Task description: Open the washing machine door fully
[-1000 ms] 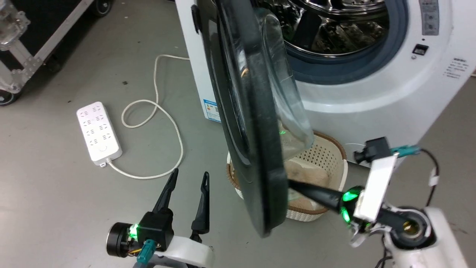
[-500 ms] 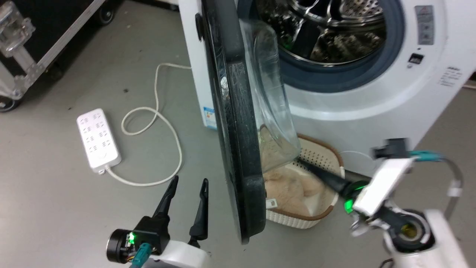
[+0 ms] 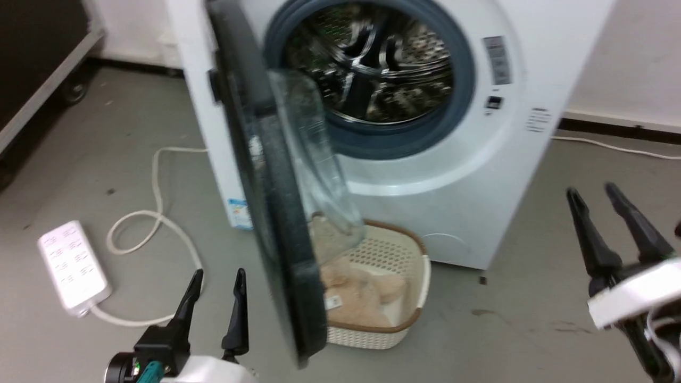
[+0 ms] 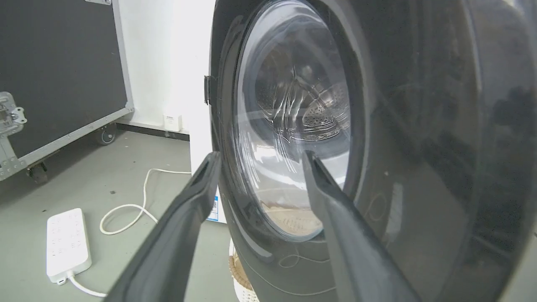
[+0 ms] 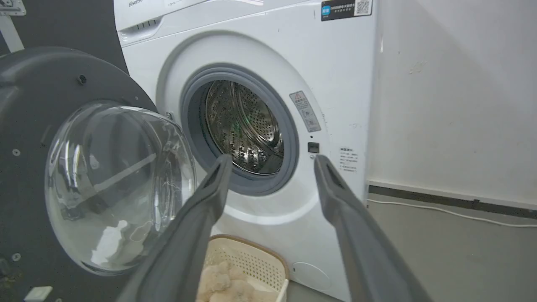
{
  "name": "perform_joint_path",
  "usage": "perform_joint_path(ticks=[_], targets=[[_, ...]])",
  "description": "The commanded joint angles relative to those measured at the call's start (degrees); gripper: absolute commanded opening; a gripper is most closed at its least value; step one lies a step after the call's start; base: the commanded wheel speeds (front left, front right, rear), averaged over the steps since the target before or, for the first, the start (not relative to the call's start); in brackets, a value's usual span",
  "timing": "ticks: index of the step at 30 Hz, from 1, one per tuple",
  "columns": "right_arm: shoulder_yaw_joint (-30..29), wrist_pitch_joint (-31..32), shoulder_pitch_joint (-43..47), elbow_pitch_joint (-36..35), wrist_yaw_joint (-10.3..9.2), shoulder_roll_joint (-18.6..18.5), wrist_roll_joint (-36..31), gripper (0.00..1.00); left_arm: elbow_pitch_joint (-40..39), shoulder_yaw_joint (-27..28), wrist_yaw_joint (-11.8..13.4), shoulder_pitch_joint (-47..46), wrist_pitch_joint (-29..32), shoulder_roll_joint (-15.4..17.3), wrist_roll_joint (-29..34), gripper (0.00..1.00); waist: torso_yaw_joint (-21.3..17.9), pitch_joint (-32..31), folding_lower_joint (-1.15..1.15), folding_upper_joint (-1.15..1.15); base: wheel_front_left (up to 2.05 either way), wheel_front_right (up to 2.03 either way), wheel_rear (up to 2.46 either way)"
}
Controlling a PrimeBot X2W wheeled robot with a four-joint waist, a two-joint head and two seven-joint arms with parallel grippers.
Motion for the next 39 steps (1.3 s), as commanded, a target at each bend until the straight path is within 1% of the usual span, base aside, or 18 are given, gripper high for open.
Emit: perform_joint_path(ticks=[1,3,6,7,11,14,17,19,23,24,25,26,29,32,36,39], targets=[[0.15,-2.74,1.93,-0.48,0.05,-0.68,-3.93,1.00,-0.03,0.54,-0.48,1.16,-0.30,0.16,-0.37,1.00,-2.48,-1.04,0.01,0.00,0.00,0.00,0.00],[-0.36,-6.28,3.85,-0.92,0.05,-0.82,-10.32,1.00,-0.07,1.33,-0.80,1.74,-0.30,0.32,-0.56,1.00,-3.63,-1.20,0.01,0.00,0.00,0.00,0.00],[-2.30,-9.76,7.29,-1.81,0.05,1.23,-17.61,1.00,-0.06,2.10,-1.30,2.43,-0.30,0.54,-0.57,1.00,-4.89,-1.45,0.01,0.00,0.00,0.00,0.00],[-2.99,-10.43,8.66,-1.99,0.05,2.21,-19.94,1.00,-0.14,2.37,-1.38,2.68,-0.30,0.55,-0.54,1.00,-5.23,-1.57,0.01,0.00,0.00,0.00,0.00],[-5.72,-12.50,13.95,-2.42,0.05,8.10,-26.55,1.00,-0.63,3.27,-1.63,3.71,-0.30,0.42,-0.46,1.00,-6.35,-1.80,0.01,0.00,0.00,0.00,0.00],[-6.91,-13.91,17.05,-2.41,0.05,11.81,-30.64,1.00,-0.77,3.53,-1.79,4.32,-0.30,0.20,-0.31,1.00,-6.75,-1.74,0.01,0.00,0.00,0.00,0.00],[-8.17,-14.88,19.36,-2.13,0.05,14.37,-33.34,1.00,-0.87,3.54,-2.11,4.54,-0.30,0.07,0.19,1.00,-6.86,-1.78,0.01,0.00,0.00,0.00,0.00],[-9.25,-15.30,20.50,-2.16,0.05,15.55,-34.40,1.00,-1.13,3.41,-2.15,4.52,-0.30,0.01,0.92,1.00,-6.82,-1.77,0.01,0.00,0.00,0.00,0.00],[-8.68,-15.81,21.44,-2.39,0.05,16.67,-35.52,1.00,-2.16,3.25,-2.38,4.55,-0.30,-0.31,2.02,1.00,-6.97,-1.40,0.01,0.00,0.00,0.00,0.00],[-8.67,-15.85,21.27,-2.37,0.05,16.75,-35.27,1.00,-2.13,3.21,-2.49,4.54,-0.30,-0.36,2.08,0.48,-6.99,-1.35,0.01,0.00,0.00,0.00,0.00],[-8.63,-15.87,21.09,-2.32,0.05,16.82,-34.94,1.00,-2.07,3.19,-2.58,4.52,-0.30,-0.41,2.16,0.05,-7.01,-1.32,0.01,0.00,0.00,0.00,0.00],[-8.62,-15.90,20.91,-2.31,0.05,16.87,-34.74,1.00,-2.06,3.15,-2.68,4.47,-0.30,-0.43,2.33,0.00,-7.02,-1.30,0.01,0.00,0.00,0.00,0.00],[-8.76,-15.94,20.55,-2.33,0.05,16.97,-34.35,1.00,-3.11,3.37,-2.78,4.12,-0.30,-0.52,3.00,0.00,-6.94,-1.18,0.01,0.00,0.00,0.00,0.00],[-8.59,-15.97,20.27,-2.45,0.05,17.02,-34.33,1.00,-5.01,4.30,-2.15,3.84,-0.30,-0.69,3.29,0.00,-6.84,-1.23,0.01,0.00,0.00,0.00,0.00],[-9.00,-15.99,19.98,-2.90,0.05,17.06,-34.39,1.00,-10.32,7.07,-0.85,2.55,-0.30,-0.97,2.48,0.00,-6.64,-1.55,0.01,0.00,0.00,0.00,0.00],[-9.43,-16.00,19.82,-2.97,0.05,17.08,-34.17,1.00,-15.74,8.91,0.18,1.05,-0.30,-1.10,3.25,0.00,-6.60,-1.95,0.01,0.00,0.00,0.00,0.00]])
